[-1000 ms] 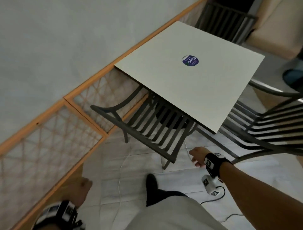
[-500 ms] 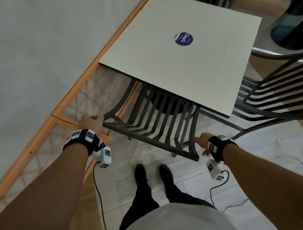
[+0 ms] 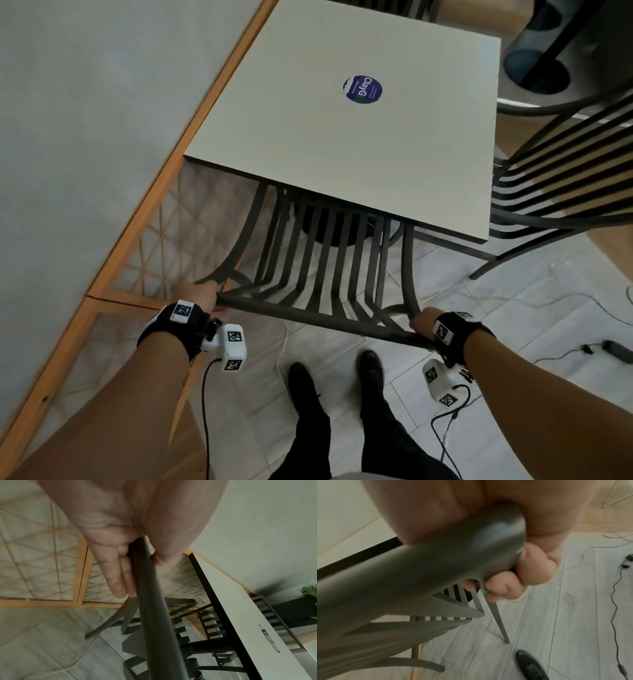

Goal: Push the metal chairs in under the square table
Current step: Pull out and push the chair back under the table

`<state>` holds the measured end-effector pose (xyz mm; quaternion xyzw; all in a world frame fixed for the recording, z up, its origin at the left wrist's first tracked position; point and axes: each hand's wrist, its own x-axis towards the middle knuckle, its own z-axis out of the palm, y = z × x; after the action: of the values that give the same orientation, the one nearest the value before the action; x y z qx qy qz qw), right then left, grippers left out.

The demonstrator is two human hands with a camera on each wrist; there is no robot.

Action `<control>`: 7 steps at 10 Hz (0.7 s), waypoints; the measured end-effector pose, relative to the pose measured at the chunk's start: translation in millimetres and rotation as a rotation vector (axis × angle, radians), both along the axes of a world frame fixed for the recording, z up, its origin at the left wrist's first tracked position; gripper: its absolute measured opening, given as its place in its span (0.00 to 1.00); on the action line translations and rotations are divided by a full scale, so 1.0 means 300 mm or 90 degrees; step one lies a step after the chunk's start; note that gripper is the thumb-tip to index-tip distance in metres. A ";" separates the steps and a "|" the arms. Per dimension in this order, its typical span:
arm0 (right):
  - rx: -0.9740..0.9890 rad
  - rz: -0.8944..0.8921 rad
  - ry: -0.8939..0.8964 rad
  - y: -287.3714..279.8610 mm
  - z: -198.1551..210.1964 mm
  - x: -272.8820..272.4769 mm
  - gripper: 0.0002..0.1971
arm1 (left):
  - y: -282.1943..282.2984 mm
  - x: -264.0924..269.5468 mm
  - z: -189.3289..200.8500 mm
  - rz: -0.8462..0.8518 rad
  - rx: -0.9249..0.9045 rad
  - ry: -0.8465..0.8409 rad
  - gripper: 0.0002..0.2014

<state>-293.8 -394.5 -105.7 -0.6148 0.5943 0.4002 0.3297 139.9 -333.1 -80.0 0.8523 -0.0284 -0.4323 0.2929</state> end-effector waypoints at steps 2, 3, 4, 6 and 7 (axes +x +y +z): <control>0.022 0.088 -0.008 0.078 -0.010 0.097 0.17 | 0.025 0.124 0.016 -0.040 0.031 -0.055 0.09; 0.018 0.074 -0.006 0.118 -0.028 0.136 0.15 | 0.034 0.158 0.035 -0.091 0.056 -0.061 0.11; 0.032 0.064 -0.037 0.155 0.003 0.177 0.14 | 0.052 0.207 0.032 -0.071 0.012 -0.009 0.14; 0.021 0.128 -0.041 0.195 0.024 0.201 0.15 | 0.089 0.261 0.029 -0.131 -0.007 -0.019 0.15; 0.024 0.195 -0.051 0.196 0.046 0.202 0.17 | 0.094 0.276 -0.003 -0.125 -0.002 -0.033 0.21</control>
<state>-233.2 -335.7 -91.8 -0.7075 0.4724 0.4318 0.2998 222.8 -305.0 -80.8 0.8558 -0.1205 -0.4367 0.2498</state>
